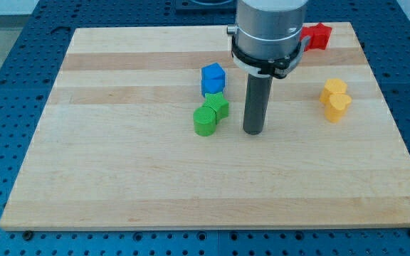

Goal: Nudge green star and green circle left a bit

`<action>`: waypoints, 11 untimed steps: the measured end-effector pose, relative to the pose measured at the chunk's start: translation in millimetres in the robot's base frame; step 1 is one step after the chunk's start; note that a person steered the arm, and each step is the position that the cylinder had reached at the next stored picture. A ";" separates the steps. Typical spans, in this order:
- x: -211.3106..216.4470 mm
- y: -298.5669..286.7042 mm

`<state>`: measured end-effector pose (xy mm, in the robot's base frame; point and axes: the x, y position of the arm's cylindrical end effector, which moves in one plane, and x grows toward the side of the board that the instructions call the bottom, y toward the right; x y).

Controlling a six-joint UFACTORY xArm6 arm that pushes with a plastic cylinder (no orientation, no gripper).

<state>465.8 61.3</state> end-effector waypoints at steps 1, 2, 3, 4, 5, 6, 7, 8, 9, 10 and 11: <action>-26.0 -0.6; -40.3 -1.7; -40.3 -1.7; -43.8 -13.8; -43.8 -19.2; -43.8 -26.9; -43.8 -35.0; -43.8 -36.7; -43.8 -37.6; -43.8 -36.6; -44.0 -19.6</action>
